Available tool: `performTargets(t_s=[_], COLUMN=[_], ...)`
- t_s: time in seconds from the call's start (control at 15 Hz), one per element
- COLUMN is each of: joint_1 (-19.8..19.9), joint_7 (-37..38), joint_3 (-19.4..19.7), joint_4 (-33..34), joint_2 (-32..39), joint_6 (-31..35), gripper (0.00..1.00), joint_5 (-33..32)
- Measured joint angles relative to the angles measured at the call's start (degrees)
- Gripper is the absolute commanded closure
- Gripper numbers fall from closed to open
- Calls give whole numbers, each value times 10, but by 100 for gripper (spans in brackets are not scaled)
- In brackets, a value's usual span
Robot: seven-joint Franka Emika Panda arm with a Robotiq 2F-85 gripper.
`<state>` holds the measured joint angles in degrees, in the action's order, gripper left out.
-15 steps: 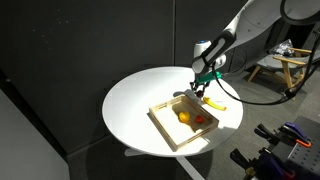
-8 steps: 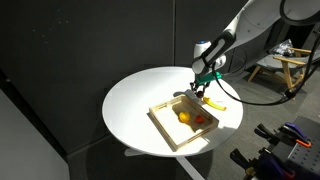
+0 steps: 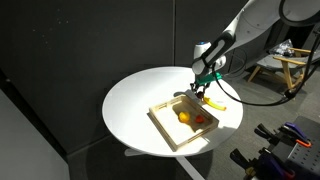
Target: Move the toy plum from the tray to the table
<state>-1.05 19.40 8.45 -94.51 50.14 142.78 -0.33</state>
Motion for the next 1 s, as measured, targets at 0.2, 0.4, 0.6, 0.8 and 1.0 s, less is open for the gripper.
performTargets(t_s=[0.2, 0.4, 0.6, 0.8, 1.0], joint_1=[0, 0, 0, 0, 0], joint_7=[0, 0, 0, -1, -4], joint_3=[0, 0, 0, -1, -5], joint_4=[0, 0, 1, 2, 2], joint_2=[0, 0, 0, 0, -3], joint_6=[0, 0, 0, 0, 0], gripper=[16, 7, 0, 0, 0], joint_5=[0, 0, 0, 0, 0])
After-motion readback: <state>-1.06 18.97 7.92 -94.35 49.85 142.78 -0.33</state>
